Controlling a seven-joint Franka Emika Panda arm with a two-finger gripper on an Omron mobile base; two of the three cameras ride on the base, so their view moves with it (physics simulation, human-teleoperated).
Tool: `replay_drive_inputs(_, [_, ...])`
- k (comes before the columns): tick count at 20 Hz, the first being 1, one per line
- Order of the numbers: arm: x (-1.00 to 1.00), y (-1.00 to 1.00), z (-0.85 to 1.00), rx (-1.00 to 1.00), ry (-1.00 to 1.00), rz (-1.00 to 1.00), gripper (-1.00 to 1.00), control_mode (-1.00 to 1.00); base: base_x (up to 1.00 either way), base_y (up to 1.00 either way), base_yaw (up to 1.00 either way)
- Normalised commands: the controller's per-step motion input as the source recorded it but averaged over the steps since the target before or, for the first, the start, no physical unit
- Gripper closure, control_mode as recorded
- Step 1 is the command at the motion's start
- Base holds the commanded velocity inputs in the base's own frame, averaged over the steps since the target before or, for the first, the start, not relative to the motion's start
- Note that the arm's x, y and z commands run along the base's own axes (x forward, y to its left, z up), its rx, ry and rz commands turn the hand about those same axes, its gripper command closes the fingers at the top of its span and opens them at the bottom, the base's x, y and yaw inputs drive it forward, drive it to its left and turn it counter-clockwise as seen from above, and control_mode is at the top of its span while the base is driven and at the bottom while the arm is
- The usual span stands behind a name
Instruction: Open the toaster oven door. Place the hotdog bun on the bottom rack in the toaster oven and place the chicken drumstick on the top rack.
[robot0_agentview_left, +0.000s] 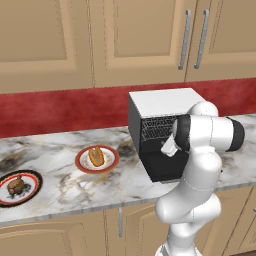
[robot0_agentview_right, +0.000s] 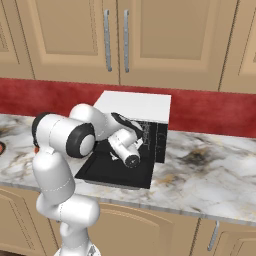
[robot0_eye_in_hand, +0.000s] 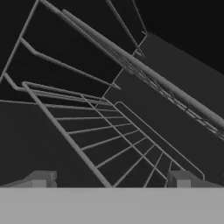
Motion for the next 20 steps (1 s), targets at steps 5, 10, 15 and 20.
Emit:
replay_drive_inputs(5, [-0.01, 0.0, 0.0, 0.17, 0.03, 0.0, -1.0, -1.0, 0.0, 0.0, 0.0])
replay_drive_inputs(10, [-0.07, -0.02, -0.01, 0.14, 0.02, 0.0, -1.0, -1.0, 0.0, 0.0, 0.0])
replay_drive_inputs(15, [-0.11, -0.02, -0.02, 0.14, 0.01, 0.0, -1.0, -1.0, 0.0, 0.0, 0.0])
replay_drive_inputs(20, [0.0, 0.0, 0.0, 0.12, 0.0, 0.0, -1.0, -1.0, 0.0, 0.0, 0.0])
